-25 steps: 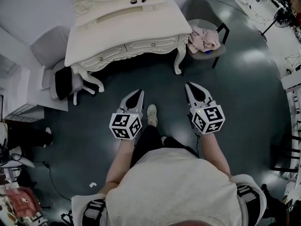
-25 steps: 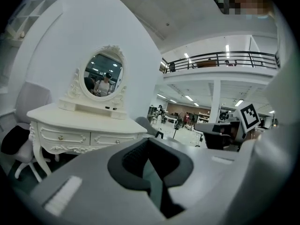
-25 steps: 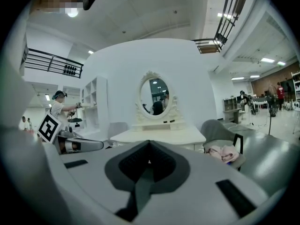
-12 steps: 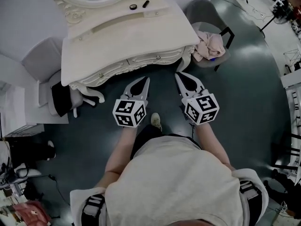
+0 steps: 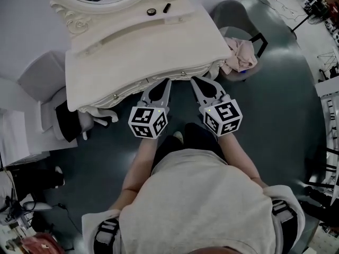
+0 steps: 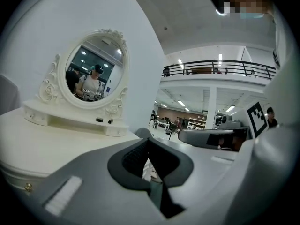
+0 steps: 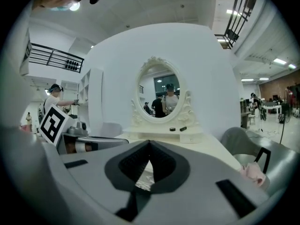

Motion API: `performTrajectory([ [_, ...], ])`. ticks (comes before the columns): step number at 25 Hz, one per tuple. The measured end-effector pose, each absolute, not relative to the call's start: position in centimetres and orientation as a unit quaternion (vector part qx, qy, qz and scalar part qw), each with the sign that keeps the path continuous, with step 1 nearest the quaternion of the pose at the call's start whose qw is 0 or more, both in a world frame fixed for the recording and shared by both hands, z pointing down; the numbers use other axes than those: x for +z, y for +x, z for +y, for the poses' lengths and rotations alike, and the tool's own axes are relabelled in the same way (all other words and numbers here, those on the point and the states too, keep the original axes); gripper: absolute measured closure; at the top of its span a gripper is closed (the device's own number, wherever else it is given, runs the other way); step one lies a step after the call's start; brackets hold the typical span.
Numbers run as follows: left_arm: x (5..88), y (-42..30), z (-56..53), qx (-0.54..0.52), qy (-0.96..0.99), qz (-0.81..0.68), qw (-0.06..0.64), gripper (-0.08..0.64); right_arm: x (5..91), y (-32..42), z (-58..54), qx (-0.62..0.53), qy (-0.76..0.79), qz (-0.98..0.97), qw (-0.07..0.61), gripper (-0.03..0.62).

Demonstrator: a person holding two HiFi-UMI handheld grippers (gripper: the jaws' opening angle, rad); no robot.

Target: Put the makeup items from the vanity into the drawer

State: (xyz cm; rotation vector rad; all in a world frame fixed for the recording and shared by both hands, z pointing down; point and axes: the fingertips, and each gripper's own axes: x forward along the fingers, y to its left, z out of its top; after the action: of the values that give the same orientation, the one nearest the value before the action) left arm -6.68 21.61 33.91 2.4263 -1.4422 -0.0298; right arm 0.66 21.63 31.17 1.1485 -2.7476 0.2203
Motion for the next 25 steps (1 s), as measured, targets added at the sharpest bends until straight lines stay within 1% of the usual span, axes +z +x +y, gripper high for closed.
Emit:
performTrajectory([
  [5,35.4,-6.7,18.2,-0.007,0.847,-0.499,0.183,0.552,32.4,0.3,18.2,0.09,0.385,-0.915,0.086,0.592],
  [11,36.4,-6.6,13.0,0.009,0.846,-0.5,0.183,0.552,33.4,1.1,12.1,0.096,0.385,-0.914,0.086,0.592],
  [25,36.9,-6.9,-3.9,0.03,0.823,-0.536,0.188,0.552,34.9,0.2,-5.9,0.114,0.334,-0.93,0.104,0.592],
])
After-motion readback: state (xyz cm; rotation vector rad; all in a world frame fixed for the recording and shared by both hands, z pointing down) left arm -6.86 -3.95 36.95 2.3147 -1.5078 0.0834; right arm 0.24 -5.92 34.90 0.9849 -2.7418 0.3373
